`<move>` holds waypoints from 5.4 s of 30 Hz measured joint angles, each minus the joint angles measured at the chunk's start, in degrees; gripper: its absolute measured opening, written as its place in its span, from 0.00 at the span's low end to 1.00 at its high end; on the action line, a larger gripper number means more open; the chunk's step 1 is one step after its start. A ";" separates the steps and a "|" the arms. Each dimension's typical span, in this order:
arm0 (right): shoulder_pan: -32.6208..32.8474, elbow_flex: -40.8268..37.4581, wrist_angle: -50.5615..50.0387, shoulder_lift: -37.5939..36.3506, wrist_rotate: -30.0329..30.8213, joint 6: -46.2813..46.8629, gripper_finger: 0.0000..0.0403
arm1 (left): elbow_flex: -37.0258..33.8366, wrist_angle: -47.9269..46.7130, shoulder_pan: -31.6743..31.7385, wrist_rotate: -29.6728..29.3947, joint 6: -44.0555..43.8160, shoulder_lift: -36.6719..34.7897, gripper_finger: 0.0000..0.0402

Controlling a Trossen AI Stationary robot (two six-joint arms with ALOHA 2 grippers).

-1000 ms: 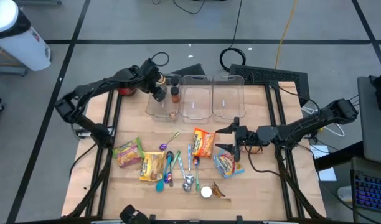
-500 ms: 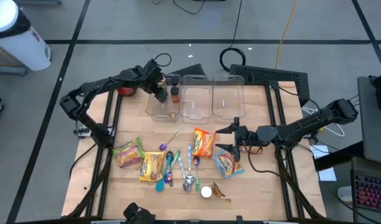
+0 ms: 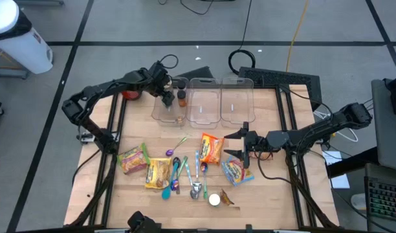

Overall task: Pick & Place Food Item
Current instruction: Put the orange seasoning pack into the left transparent bin

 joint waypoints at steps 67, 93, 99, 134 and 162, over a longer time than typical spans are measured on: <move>33.09 12.00 -16.39 19.85 11.72 28.41 0.66 | -39.82 46.18 -32.22 1.46 -0.30 -48.87 0.76; 30.38 12.94 -14.38 25.62 8.89 28.66 0.45 | -39.82 47.13 -32.22 1.39 -1.63 -48.88 0.76; 30.36 12.94 -14.24 25.59 9.01 27.03 0.26 | -39.82 47.13 -32.22 1.39 -1.67 -48.87 0.76; 0.77 12.90 -15.32 6.43 -5.18 -7.76 0.00 | -26.14 47.89 -35.78 4.63 0.66 -32.82 0.75; -4.76 12.90 -11.15 11.37 -6.27 -8.92 0.00 | -10.57 43.54 -43.15 6.06 5.32 -7.73 0.65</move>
